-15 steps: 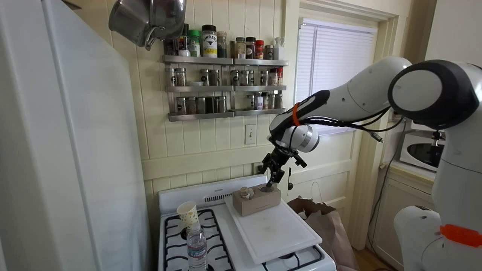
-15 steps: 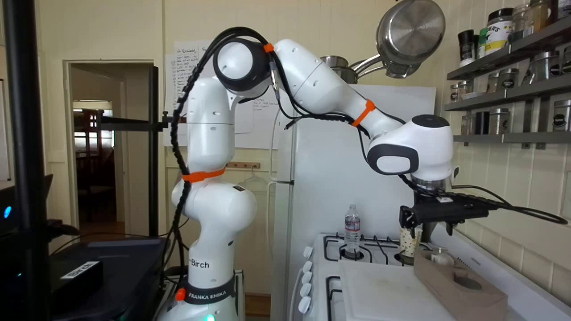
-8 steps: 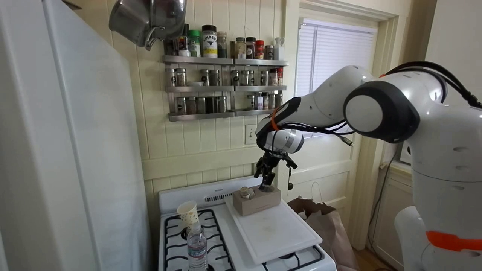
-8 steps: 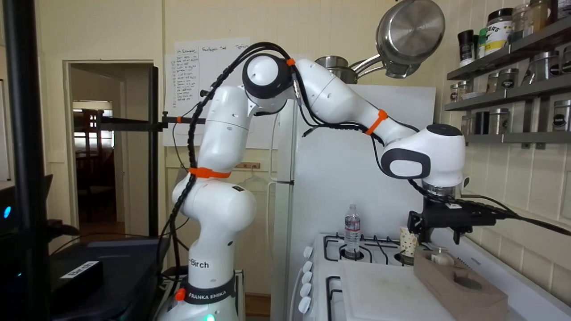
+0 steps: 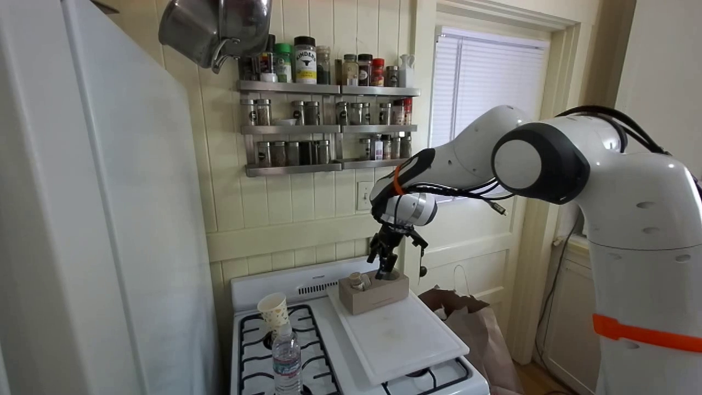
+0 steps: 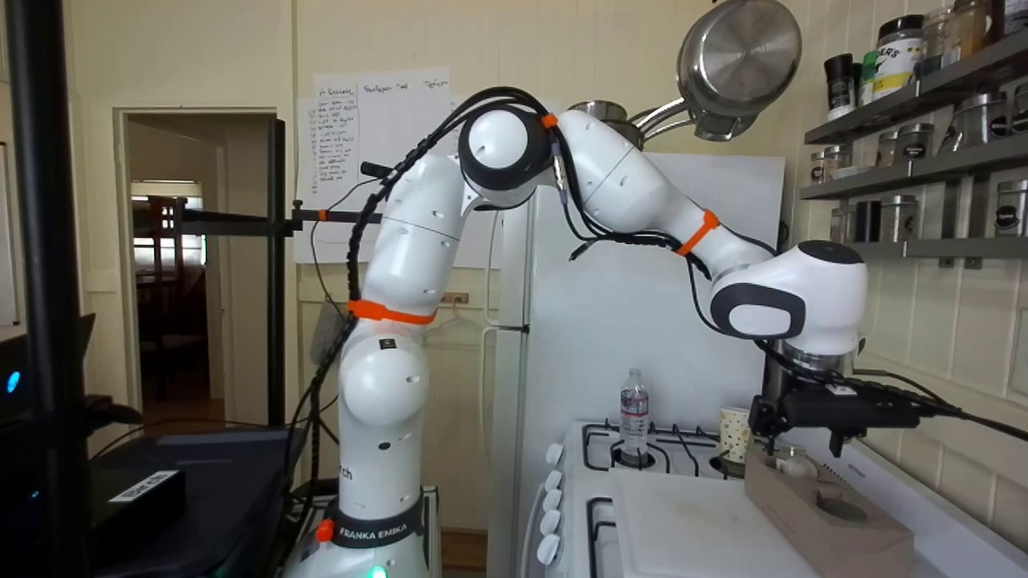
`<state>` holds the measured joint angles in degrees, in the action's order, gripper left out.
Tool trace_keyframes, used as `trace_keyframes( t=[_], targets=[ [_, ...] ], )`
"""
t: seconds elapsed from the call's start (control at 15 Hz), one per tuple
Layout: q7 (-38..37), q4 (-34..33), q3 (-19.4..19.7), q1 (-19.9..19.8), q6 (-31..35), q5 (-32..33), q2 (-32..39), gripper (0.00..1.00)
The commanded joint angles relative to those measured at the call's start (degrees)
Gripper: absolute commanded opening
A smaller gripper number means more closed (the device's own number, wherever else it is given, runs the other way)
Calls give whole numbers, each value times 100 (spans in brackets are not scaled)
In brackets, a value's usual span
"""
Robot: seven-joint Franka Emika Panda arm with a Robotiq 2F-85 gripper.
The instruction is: Put the clear lid on the bottle next to it
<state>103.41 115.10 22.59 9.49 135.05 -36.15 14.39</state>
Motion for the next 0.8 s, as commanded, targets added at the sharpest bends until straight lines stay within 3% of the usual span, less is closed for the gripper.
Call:
trace_keyframes(
  t=[0.0, 0.2, 0.73],
  targets=[
    [-234, -344, -1010, -987, 28, 368, 263, 94],
    [-374, -474, -1479, -1391, 12, 560, 358, 77],
    [-696, -606, -2019, -1790, 21, 933, 577, 82]
  ],
)
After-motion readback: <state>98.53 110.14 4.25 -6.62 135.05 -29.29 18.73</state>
